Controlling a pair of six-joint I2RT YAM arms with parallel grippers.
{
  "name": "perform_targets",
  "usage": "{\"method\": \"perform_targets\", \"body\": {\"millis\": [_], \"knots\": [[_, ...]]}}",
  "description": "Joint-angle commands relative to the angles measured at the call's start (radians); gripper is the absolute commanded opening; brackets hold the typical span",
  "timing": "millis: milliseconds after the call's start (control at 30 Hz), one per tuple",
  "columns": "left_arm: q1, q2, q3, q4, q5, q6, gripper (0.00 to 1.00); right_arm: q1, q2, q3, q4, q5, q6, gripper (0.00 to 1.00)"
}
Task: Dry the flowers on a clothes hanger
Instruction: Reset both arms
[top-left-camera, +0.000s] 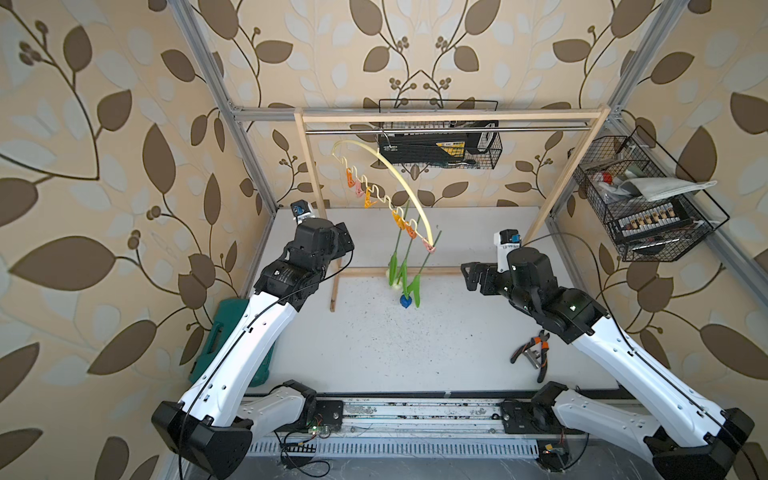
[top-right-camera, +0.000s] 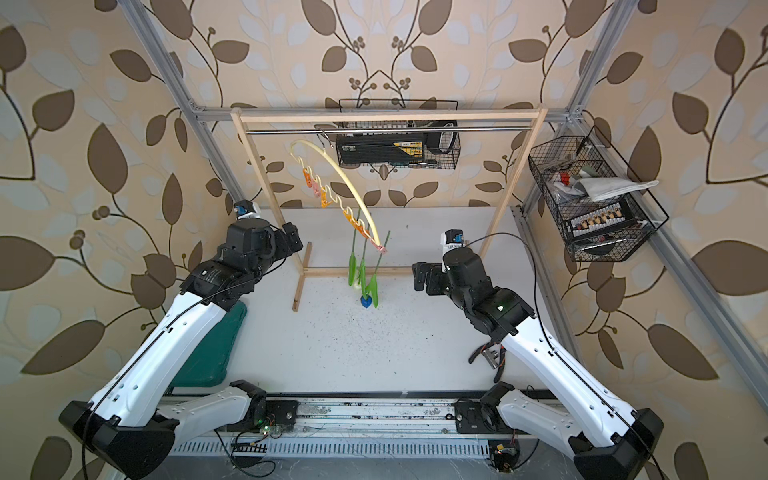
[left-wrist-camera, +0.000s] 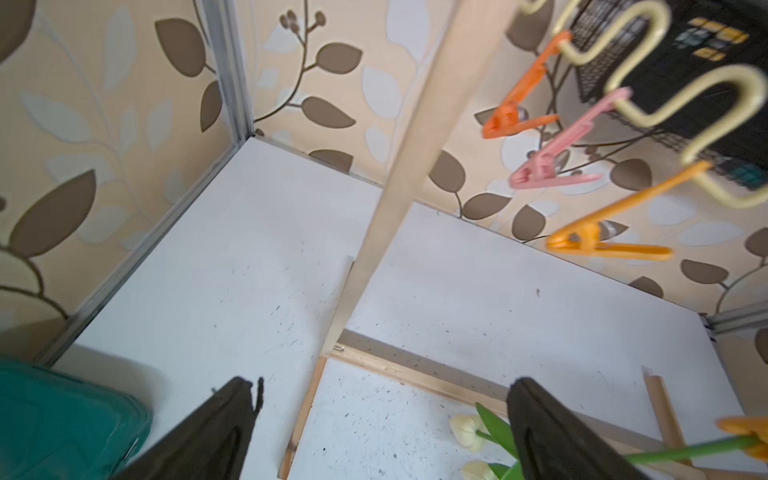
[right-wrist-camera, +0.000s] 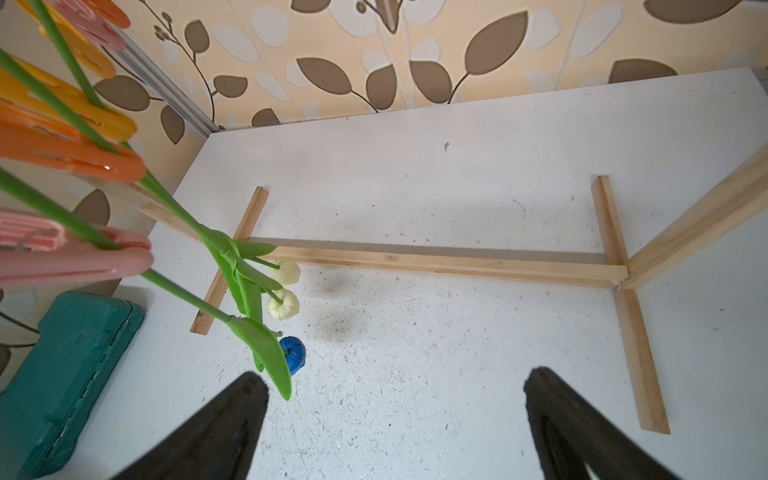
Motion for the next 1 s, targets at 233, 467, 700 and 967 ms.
{"method": "perform_targets", "body": {"millis": [233, 467, 700, 967], "knots": [[0.112, -0.114, -0.278, 0.142, -0.022, -0.097, 0.99, -0.053, 0.026, -0.015, 0.003, -0.186, -0.007, 0.99], [0.135, -0.111, -0.343, 0.158, -0.057, -0.046, 0.99, -0.054, 0.08, 0.005, -0.008, -0.168, -0.039, 0.99], [0.137, -0.18, -0.531, 0.392, -0.142, 0.111, 0.99, -0.053, 0.083, -0.009, 0.002, 0.045, -0.08, 0.99], [0.149, -0.102, -0.599, 0.572, -0.255, 0.237, 0.99, -0.077, 0.126, -0.036, 0.059, -0.014, -0.145, 0.99]]}}
